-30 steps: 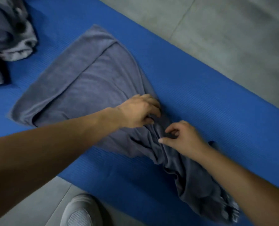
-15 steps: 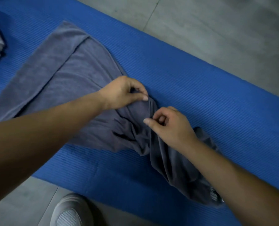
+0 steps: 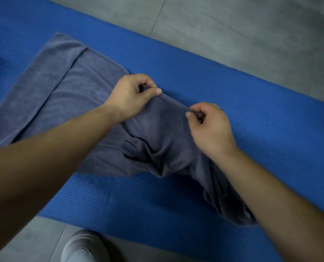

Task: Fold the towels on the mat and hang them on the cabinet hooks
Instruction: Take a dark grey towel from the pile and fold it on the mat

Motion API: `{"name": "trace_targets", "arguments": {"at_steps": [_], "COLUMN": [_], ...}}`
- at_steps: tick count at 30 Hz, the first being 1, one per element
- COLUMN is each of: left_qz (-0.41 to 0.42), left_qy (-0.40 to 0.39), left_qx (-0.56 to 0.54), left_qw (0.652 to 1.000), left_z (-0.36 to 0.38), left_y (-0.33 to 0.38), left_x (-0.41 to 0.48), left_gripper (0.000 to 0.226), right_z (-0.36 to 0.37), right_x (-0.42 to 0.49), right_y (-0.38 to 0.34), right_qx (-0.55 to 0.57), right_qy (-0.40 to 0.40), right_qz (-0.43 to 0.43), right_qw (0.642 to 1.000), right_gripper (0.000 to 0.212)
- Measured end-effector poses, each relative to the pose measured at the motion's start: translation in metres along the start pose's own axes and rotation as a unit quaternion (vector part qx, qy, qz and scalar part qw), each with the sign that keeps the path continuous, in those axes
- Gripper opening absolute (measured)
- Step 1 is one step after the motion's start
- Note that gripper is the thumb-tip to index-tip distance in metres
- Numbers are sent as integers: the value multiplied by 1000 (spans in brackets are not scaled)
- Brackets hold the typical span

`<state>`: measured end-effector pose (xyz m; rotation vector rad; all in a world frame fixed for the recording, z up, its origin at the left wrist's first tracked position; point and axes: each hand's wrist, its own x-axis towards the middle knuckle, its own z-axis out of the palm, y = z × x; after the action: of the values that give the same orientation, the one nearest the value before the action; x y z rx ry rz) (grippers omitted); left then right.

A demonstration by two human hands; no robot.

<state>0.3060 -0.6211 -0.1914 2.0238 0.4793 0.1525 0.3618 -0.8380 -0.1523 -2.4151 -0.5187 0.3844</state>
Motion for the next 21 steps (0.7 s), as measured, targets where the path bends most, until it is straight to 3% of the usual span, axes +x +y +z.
{"name": "trace_targets", "arguments": {"at_steps": [6, 8, 10, 11, 13, 15, 17, 18, 21], "left_qz": [-9, -5, 2, 12, 54, 65, 20, 17, 6], "left_qy": [61, 76, 76, 60, -15, -159, -253, -249, -206], "left_qx": [-32, -27, 27, 84, 157, 60, -36, -36, -41], "left_qw": [998, 997, 997, 995, 986, 983, 967, 968, 978], "left_z": [23, 29, 33, 33, 34, 41, 52, 57, 53], "left_y": [15, 22, 26, 31, 47, 69, 86, 89, 90], "left_x": [1, 2, 6, 8, 11, 10, 7, 8, 14], "left_gripper": [19, 14, 10, 4, 27, 52, 45, 31, 9], "right_z": [-40, -47, -52, -54, -58, -68, -80, -85, -95], "right_x": [10, 11, 12, 10, 10, 12, 15, 15, 12], "right_y": [18, 27, 31, 30, 30, 35, 39, 42, 54], "right_qx": [-93, -134, -19, 102, 317, 412, 448, 446, 302], "right_qy": [-73, -77, -88, -111, -154, -175, -193, -206, -252], "right_qz": [31, 14, 39, 75, 144, 165, 162, 159, 126], "right_qw": [993, 988, 995, 986, 925, 879, 858, 856, 911], "right_gripper": [5, 16, 22, 22, 21, 17, 17, 21, 19]}}
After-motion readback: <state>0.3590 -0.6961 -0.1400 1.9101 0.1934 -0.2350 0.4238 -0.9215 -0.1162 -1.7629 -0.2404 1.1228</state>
